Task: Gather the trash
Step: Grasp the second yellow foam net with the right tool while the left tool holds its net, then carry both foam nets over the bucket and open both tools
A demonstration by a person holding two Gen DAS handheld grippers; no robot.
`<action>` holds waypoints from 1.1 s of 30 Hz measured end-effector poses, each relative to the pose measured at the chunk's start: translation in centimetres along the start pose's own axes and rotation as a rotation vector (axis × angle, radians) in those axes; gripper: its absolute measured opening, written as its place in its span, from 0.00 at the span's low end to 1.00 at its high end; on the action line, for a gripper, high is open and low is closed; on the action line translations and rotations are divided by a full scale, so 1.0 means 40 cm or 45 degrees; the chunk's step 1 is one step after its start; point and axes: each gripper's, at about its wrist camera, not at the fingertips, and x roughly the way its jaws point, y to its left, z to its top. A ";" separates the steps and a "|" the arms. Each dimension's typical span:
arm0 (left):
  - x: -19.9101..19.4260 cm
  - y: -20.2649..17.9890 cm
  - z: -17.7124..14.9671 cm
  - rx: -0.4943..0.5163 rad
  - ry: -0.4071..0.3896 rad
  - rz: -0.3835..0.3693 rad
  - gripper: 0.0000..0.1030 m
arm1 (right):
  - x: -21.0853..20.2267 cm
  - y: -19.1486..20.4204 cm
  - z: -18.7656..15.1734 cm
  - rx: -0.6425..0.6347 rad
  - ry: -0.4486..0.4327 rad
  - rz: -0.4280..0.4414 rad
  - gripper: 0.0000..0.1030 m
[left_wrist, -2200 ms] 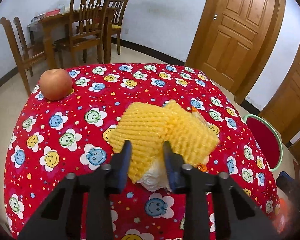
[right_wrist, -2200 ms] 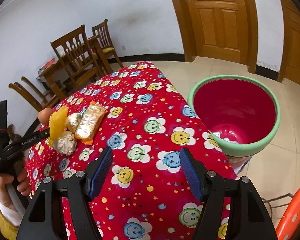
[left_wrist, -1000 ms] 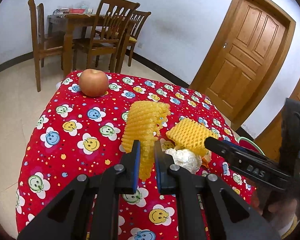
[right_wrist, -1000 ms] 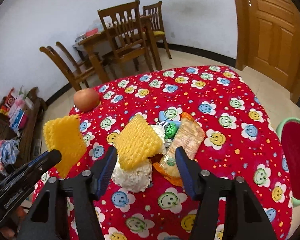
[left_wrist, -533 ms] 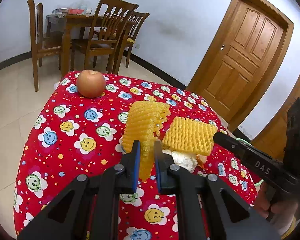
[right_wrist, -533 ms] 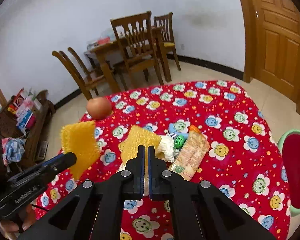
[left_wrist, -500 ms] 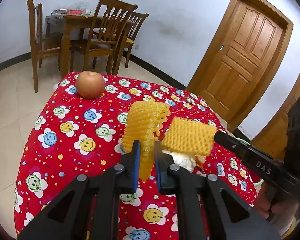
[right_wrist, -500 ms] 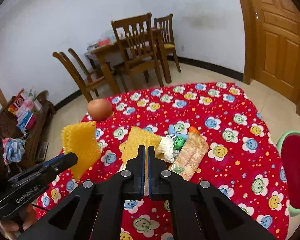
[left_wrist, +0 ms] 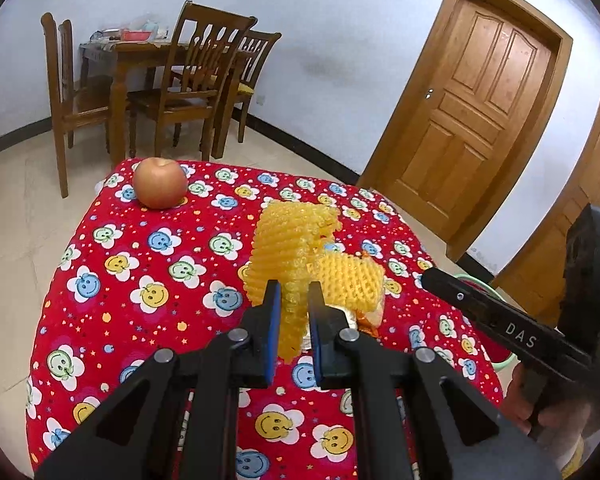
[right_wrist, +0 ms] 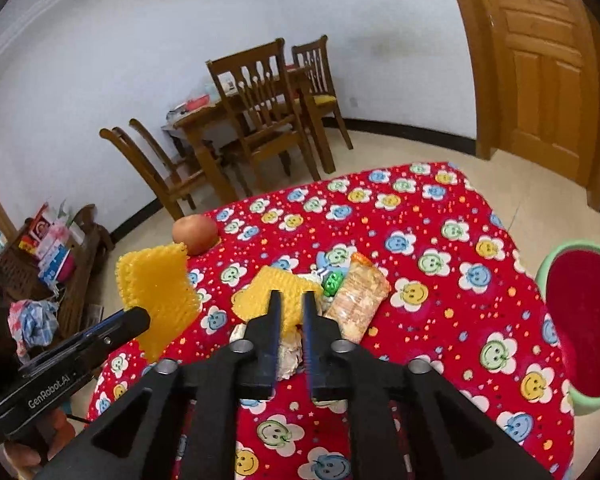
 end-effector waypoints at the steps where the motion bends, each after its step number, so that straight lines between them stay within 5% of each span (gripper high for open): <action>1: 0.003 0.004 -0.001 -0.006 0.004 0.001 0.12 | 0.005 -0.002 -0.002 0.008 0.008 -0.004 0.32; 5: 0.014 0.026 -0.005 -0.030 0.016 0.011 0.12 | 0.041 -0.004 0.000 0.026 0.043 -0.027 0.42; 15: 0.040 0.063 -0.006 -0.068 0.037 0.018 0.12 | 0.138 0.004 0.007 0.017 0.124 -0.044 0.42; 18: 0.045 0.064 -0.008 -0.071 0.041 0.018 0.12 | 0.145 0.007 0.005 -0.004 0.129 -0.040 0.13; 33: 0.013 0.027 -0.003 -0.042 0.012 -0.013 0.12 | -0.033 0.007 0.030 0.008 -0.082 0.052 0.08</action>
